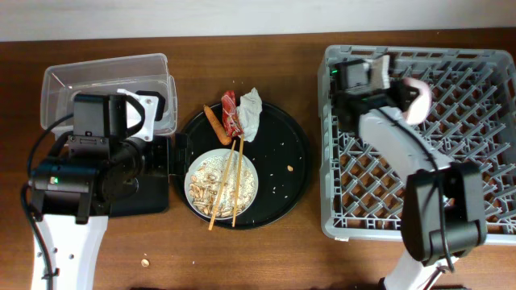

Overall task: Sort waste into correct bins and load items into the dishwasher rack
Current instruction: 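Grasp the pink bowl with the right gripper and place it in rack, then grasp a wooden chopstick with the right gripper and lay it in rack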

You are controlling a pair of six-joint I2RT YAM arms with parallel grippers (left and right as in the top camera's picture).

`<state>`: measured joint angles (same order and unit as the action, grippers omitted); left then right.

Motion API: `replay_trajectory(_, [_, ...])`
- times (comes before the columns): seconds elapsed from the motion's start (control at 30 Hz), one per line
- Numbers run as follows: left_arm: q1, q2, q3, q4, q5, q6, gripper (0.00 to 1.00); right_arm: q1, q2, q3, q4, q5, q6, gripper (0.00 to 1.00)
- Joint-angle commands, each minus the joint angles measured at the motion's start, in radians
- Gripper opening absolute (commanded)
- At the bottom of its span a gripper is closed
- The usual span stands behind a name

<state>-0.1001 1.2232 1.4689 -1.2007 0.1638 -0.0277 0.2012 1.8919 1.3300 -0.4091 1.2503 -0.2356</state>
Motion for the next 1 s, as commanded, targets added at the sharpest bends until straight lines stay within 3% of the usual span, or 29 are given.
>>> replay_trajectory(0.0, [-0.003,-0.008,0.005,0.002,-0.004,-0.01,1.0,0.085,0.024,-0.003,-0.003,-0.072,0.008,0.19])
replay_trajectory(0.03, [-0.003,-0.008,0.005,0.002,-0.004,-0.01,1.0,0.159,-0.006,-0.002,-0.003,-0.034,0.008,0.65])
replay_trajectory(0.07, [-0.003,-0.008,0.005,0.002,-0.004,-0.01,1.0,0.203,-0.049,0.019,-0.003,-0.035,0.008,0.88])
replay_trajectory(0.1, [-0.003,-0.008,0.005,0.002,-0.004,-0.01,1.0,0.237,-0.08,0.045,-0.007,-0.035,0.007,0.97])
replay_trajectory(0.17, [-0.003,-0.008,0.005,0.002,-0.004,-0.01,1.0,0.331,-0.149,0.103,-0.076,-0.153,0.005,1.0])
replay_trajectory(0.23, [-0.003,-0.008,0.005,0.002,-0.004,-0.01,1.0,0.383,-0.175,0.16,-0.218,-0.513,0.121,0.88])
replay_trajectory(0.3, [-0.003,-0.008,0.005,0.002,-0.004,-0.01,1.0,0.354,-0.172,0.186,-0.286,-1.16,0.396,0.79])
replay_trajectory(0.4, [-0.003,-0.008,0.005,0.002,-0.004,-0.01,1.0,0.341,-0.142,0.185,-0.292,-1.579,0.581,0.75])
replay_trajectory(0.43, [-0.003,-0.008,0.005,0.002,-0.004,-0.01,1.0,0.364,-0.131,0.185,-0.325,-1.63,0.638,0.66])
replay_trajectory(0.5, [-0.003,-0.008,0.005,0.002,-0.004,-0.01,1.0,0.452,-0.088,0.161,-0.415,-1.552,0.727,0.5])
replay_trajectory(0.6, [-0.003,-0.008,0.005,0.002,-0.004,-0.01,1.0,0.552,0.008,0.139,-0.426,-1.452,0.78,0.46])
replay_trajectory(0.73, [-0.003,-0.008,0.005,0.002,-0.004,-0.01,1.0,0.571,0.15,0.139,-0.408,-1.411,0.846,0.38])
replay_trajectory(0.8, [-0.003,-0.008,0.005,0.002,-0.004,-0.01,1.0,0.572,0.199,0.139,-0.399,-1.449,0.846,0.27])
replay_trajectory(0.87, [-0.003,-0.008,0.005,0.002,-0.004,-0.01,1.0,0.572,0.199,0.14,-0.399,-1.448,0.843,0.14])
replay_trajectory(0.97, [-0.003,-0.008,0.005,0.002,-0.004,-0.01,1.0,0.571,0.15,0.14,-0.399,-1.414,0.842,0.1])
